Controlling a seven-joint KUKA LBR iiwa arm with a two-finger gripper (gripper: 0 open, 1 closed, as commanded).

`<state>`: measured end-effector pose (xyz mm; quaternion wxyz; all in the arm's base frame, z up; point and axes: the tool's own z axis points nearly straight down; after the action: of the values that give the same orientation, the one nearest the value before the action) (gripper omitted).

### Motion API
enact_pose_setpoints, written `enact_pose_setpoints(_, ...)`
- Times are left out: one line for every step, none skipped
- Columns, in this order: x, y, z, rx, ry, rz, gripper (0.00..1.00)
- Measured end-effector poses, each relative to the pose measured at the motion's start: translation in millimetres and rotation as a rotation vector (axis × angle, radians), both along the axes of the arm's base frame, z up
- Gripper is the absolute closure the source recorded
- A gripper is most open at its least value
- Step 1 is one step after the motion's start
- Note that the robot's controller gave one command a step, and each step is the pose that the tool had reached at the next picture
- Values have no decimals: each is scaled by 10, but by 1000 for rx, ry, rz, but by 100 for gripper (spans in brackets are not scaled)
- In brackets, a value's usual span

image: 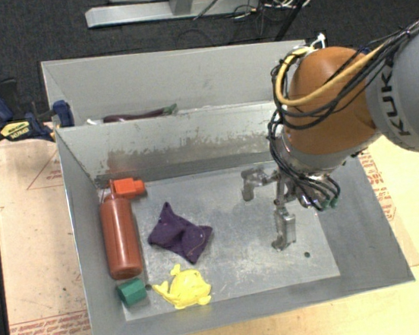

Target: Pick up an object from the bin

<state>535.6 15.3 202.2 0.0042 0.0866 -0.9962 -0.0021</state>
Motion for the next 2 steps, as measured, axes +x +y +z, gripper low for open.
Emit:
enact_pose_setpoints(526,80,-164,-1,-14,-85,0)
enact_pose_setpoints(587,401,-441,0,-12,-12,0)
